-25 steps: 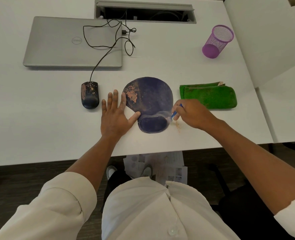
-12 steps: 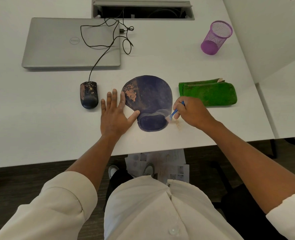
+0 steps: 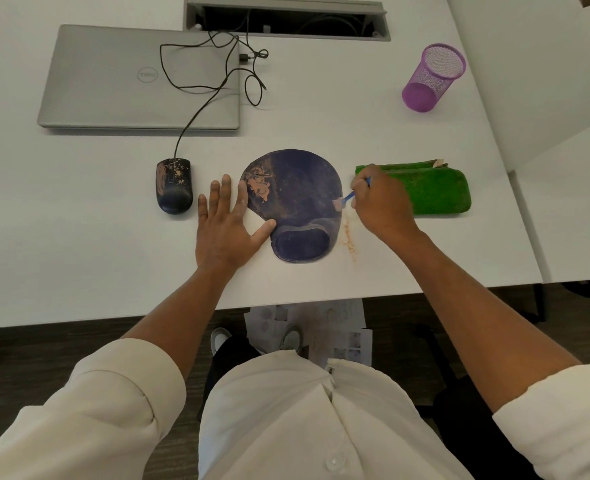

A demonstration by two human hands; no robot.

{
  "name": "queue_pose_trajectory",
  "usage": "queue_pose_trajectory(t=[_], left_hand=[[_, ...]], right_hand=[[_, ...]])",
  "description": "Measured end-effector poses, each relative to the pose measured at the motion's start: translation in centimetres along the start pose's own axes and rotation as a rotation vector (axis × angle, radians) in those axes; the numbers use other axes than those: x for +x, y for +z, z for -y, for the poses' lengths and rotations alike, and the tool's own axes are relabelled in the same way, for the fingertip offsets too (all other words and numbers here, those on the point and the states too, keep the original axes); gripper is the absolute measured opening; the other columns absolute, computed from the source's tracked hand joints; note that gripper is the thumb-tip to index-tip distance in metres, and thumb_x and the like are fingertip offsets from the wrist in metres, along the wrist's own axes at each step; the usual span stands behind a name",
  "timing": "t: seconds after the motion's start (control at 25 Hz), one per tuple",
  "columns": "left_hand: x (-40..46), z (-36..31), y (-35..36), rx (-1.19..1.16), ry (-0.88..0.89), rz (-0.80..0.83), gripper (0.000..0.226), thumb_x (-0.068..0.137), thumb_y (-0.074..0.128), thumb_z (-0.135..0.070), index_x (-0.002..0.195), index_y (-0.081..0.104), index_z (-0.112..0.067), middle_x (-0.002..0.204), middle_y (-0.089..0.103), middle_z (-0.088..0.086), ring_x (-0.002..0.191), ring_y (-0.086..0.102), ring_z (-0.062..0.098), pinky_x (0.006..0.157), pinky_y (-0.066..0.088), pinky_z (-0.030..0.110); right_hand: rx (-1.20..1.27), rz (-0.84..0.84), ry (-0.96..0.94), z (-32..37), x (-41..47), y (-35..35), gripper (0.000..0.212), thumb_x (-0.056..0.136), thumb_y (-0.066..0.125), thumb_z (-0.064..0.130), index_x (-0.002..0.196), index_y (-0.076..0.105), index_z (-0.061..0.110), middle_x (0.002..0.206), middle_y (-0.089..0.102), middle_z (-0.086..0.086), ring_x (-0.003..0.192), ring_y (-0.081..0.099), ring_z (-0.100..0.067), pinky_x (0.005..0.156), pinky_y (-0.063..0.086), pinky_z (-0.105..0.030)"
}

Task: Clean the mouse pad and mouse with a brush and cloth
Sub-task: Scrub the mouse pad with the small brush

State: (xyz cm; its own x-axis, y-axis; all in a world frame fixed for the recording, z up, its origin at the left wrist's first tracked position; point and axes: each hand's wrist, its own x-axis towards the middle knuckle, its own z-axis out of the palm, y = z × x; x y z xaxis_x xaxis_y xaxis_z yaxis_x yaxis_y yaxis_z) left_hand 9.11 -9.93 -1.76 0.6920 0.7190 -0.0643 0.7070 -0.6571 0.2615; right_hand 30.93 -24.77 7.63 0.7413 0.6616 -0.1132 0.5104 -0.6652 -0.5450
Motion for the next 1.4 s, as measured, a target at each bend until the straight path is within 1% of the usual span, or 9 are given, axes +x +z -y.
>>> queue_pose_trajectory(t=[0.12,0.28,0.4,0.56,0.68,0.84,1.04,1.24,1.4], left_hand=[[0.0,0.0,0.0,0.008,-0.006,0.003,0.098,0.090,0.020,-0.084,0.165,0.005,-0.023,0.172,-0.005,0.008,0.158,-0.010,0.026,0.128,-0.003,0.048],[0.0,0.0,-0.1,0.004,-0.006,0.007,0.098,0.090,0.021,-0.085,0.165,0.004,-0.023,0.172,-0.006,0.007,0.158,-0.011,0.026,0.128,-0.003,0.048],[0.0,0.0,-0.2,-0.002,-0.005,0.005,0.098,0.090,0.022,-0.085,0.165,0.005,-0.023,0.172,-0.005,0.007,0.158,-0.011,0.026,0.128,-0.003,0.048],[0.0,0.0,-0.1,0.005,-0.005,0.005,0.098,0.089,0.020,-0.085,0.165,0.004,-0.024,0.172,-0.006,0.007,0.158,-0.011,0.026,0.128,-0.003,0.048],[0.1,0.0,-0.1,0.002,-0.005,0.006,0.098,0.090,0.021,-0.085,0.165,0.004,-0.024,0.172,-0.006,0.007,0.158,-0.011,0.026,0.128,-0.003,0.048],[0.1,0.0,0.1,0.006,-0.008,-0.002,0.099,0.089,0.021,-0.086,0.165,0.004,-0.024,0.172,-0.006,0.007,0.158,-0.011,0.026,0.128,-0.002,0.048],[0.2,0.1,0.1,0.001,-0.007,-0.003,0.098,0.090,0.021,-0.085,0.165,0.004,-0.024,0.172,-0.005,0.007,0.158,-0.010,0.026,0.128,-0.002,0.049],[0.2,0.2,0.3,0.004,-0.008,-0.004,0.099,0.090,0.022,-0.086,0.165,0.004,-0.024,0.172,-0.006,0.007,0.158,-0.011,0.026,0.128,-0.002,0.048],[0.2,0.3,0.4,0.006,-0.008,-0.002,0.099,0.090,0.022,-0.086,0.165,0.003,-0.024,0.172,-0.007,0.006,0.158,-0.012,0.025,0.128,-0.003,0.048]], right_hand=[[0.078,0.176,-0.017,0.7,-0.2,1.0,0.020,0.096,0.044,0.017,0.090,0.063,0.018,0.080,0.067,0.003,0.067,0.059,-0.010,0.057,0.045,-0.023],[0.026,0.012,0.048,0.4,1.0,0.9,0.017,0.097,0.042,0.018,0.091,0.058,0.019,0.078,0.061,0.005,0.074,0.059,-0.018,0.062,0.044,-0.033],[0.143,0.043,-0.022,0.9,2.4,0.5,0.018,0.098,0.043,0.021,0.094,0.061,0.020,0.082,0.068,0.003,0.071,0.059,-0.007,0.060,0.043,-0.021],[0.067,0.060,-0.032,2.1,5.5,-0.4,0.024,0.099,0.044,0.021,0.104,0.066,0.013,0.096,0.074,-0.005,0.090,0.065,-0.022,0.080,0.051,-0.036],[-0.131,0.218,-0.075,2.8,7.2,-1.5,0.018,0.093,0.054,0.020,0.099,0.068,0.011,0.097,0.074,-0.005,0.091,0.064,-0.023,0.081,0.051,-0.038],[-0.261,0.566,-0.051,2.8,7.3,-2.9,0.025,0.088,0.048,0.012,0.087,0.073,0.016,0.072,0.076,0.004,0.072,0.063,-0.006,0.062,0.043,-0.027],[-0.109,0.239,-0.107,3.9,8.2,-2.3,0.023,0.095,0.053,0.021,0.106,0.070,0.010,0.104,0.073,-0.006,0.099,0.064,-0.025,0.089,0.052,-0.041],[-0.362,0.747,-0.050,4.1,7.3,-2.9,0.018,0.088,0.057,0.011,0.092,0.074,0.014,0.087,0.078,-0.001,0.080,0.064,-0.018,0.063,0.048,-0.027],[-0.048,0.415,-0.079,5.2,8.6,-2.9,0.021,0.091,0.047,0.013,0.097,0.067,0.012,0.086,0.077,-0.005,0.080,0.062,-0.016,0.068,0.047,-0.031]])
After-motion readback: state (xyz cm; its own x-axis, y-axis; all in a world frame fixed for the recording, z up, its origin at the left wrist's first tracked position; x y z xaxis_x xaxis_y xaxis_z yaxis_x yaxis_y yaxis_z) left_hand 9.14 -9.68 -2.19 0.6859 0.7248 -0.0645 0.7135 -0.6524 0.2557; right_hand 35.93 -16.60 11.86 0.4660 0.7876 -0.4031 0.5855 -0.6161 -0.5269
